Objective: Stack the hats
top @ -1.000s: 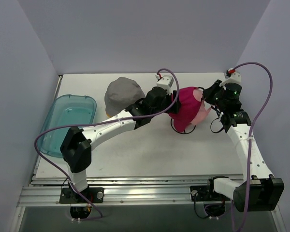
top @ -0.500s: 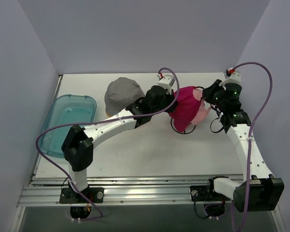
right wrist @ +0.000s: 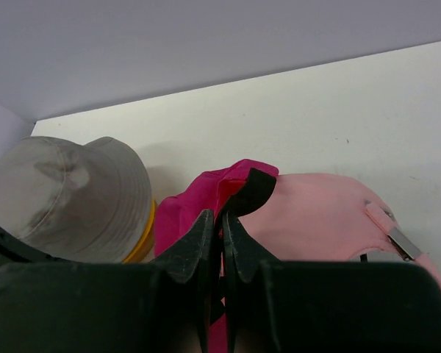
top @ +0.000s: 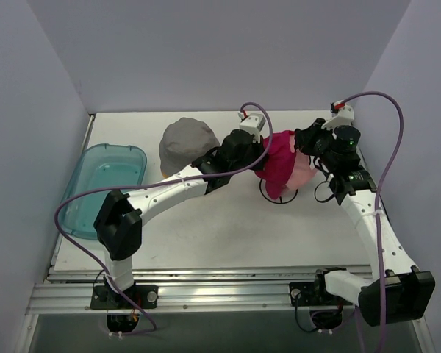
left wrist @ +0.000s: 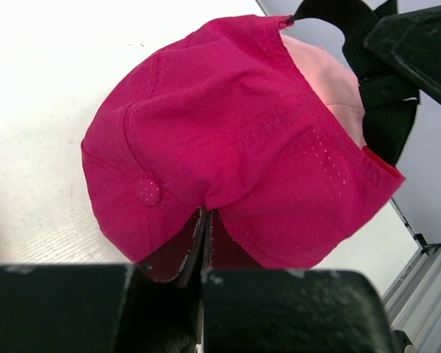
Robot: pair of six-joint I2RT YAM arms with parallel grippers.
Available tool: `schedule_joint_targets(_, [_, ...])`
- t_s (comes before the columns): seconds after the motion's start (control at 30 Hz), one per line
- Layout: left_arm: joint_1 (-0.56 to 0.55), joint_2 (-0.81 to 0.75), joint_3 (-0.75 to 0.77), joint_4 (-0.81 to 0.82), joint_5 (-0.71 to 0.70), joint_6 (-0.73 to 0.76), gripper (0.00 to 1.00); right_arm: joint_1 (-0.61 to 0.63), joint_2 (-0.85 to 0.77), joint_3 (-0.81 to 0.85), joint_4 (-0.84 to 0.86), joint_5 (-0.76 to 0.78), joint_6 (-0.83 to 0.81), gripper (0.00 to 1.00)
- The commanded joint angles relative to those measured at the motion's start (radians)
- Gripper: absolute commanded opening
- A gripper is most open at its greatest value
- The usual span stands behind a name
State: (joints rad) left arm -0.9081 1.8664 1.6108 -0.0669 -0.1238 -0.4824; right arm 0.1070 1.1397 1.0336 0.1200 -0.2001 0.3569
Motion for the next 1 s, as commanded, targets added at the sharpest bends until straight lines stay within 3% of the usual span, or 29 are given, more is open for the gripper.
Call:
schedule_joint_targets(0.0, [0.002, -0.079, 0.017, 0.007, -0.039, 0.025, 0.02, 0.022, -0.044, 0.013, 0.087, -0.035, -0.019, 0.0])
schedule_joint_targets(0.6, [-0.018, -0.118, 0.049, -0.051, -0.102, 0.102, 0.02, 0.034, -0.146, 0.002, 0.029, 0.02, -0.035, 0.0])
schedule_joint_targets(0.97, [-0.021, -0.069, 0.058, -0.017, -0.054, 0.179, 0.02, 0.033, -0.255, -0.168, 0.067, 0.119, -0.044, 0.0])
